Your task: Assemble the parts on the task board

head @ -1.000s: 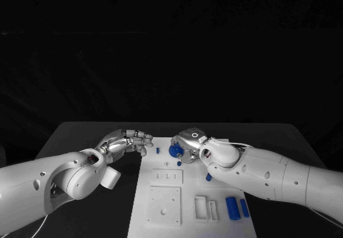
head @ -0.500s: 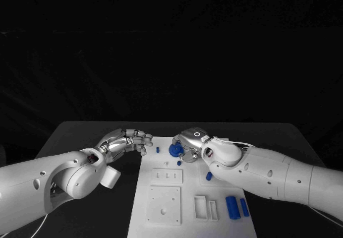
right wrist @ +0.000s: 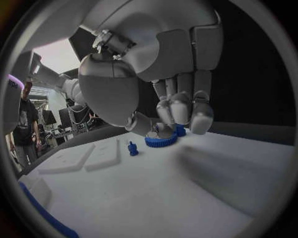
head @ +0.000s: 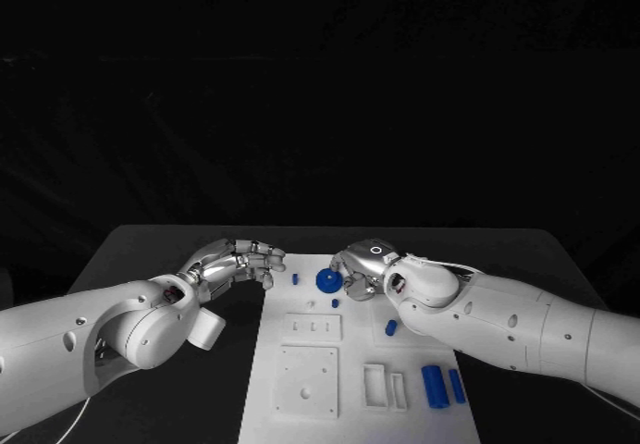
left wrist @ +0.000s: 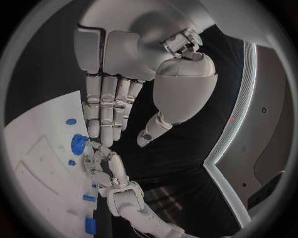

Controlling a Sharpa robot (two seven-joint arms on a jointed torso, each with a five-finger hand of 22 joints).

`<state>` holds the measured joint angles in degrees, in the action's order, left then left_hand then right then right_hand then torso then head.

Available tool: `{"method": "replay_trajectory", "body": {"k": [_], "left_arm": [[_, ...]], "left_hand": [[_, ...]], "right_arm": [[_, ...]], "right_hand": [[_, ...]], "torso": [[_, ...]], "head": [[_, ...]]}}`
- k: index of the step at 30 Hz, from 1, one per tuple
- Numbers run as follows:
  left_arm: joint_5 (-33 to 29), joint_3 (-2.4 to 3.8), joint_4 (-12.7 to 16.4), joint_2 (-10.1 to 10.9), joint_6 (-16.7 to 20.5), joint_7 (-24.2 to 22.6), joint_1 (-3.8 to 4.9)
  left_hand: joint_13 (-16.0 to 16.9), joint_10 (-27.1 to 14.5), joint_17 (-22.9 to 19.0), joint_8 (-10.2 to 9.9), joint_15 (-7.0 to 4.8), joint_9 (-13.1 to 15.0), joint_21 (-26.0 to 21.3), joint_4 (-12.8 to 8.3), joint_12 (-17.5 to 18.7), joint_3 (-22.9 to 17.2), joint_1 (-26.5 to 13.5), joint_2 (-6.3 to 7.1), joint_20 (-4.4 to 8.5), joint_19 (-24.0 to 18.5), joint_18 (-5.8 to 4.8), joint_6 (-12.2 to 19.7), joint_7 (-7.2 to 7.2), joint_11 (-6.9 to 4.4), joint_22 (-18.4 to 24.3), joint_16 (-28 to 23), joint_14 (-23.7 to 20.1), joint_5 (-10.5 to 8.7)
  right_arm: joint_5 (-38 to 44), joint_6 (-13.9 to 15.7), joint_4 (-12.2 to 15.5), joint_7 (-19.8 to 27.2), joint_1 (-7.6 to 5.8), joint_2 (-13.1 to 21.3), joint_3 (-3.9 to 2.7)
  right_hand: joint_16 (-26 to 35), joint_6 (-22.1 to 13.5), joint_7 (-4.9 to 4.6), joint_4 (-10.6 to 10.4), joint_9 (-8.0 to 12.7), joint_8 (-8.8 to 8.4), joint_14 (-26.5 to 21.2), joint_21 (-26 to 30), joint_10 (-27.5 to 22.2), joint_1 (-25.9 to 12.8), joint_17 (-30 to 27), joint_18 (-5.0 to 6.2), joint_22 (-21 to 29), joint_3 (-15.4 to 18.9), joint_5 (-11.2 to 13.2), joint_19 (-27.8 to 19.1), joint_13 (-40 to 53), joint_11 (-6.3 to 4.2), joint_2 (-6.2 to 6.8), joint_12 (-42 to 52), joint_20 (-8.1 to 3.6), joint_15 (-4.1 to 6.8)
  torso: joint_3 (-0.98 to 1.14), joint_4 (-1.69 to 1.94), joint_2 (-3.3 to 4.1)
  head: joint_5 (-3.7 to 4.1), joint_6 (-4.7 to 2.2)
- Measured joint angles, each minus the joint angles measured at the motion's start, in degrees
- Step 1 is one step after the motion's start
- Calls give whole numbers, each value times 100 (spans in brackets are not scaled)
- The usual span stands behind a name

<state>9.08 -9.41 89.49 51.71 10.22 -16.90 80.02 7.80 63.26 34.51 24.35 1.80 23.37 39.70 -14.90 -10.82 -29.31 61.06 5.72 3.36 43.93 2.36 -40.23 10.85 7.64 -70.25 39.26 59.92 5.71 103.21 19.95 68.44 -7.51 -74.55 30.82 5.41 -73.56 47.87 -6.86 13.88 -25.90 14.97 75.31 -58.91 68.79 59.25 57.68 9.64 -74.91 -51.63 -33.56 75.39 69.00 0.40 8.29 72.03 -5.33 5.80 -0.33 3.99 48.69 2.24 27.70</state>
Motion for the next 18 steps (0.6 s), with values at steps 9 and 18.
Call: {"method": "replay_trajectory", "body": {"k": [9, 18], "left_arm": [[0, 0, -3, 12, 0, 0, 0], [0, 0, -1, 21, 0, 0, 0]], "left_hand": [[0, 0, 0, 0, 0, 0, 0, 0, 0, 0, 0, 0, 0, 0, -9, 0, 0, 0, 0, 0, 0, 0], [0, 0, 0, 0, 0, 4, 0, 0, 0, 0, 0, 0, 22, -22, -22, 0, 0, 0, -1, 0, 0, 0]], "right_arm": [[-83, -49, 85, 29, -2, 97, -3], [-222, 186, 174, 114, 21, 284, -78]], "right_hand": [[0, 44, -5, 42, -2, 0, 0, 0, 0, -36, 5, 0, 0, -42, -67, 1, 5, 0, -37, 0, 1, 0], [23, 52, -12, 30, -4, 30, 0, 0, 1, -152, 7, 0, 0, -55, -35, 14, 5, 0, 13, 0, -11, 0]], "torso": [[2, -3, -1], [5, -8, -1]], "head": [[12, 0], [23, -12]]}}
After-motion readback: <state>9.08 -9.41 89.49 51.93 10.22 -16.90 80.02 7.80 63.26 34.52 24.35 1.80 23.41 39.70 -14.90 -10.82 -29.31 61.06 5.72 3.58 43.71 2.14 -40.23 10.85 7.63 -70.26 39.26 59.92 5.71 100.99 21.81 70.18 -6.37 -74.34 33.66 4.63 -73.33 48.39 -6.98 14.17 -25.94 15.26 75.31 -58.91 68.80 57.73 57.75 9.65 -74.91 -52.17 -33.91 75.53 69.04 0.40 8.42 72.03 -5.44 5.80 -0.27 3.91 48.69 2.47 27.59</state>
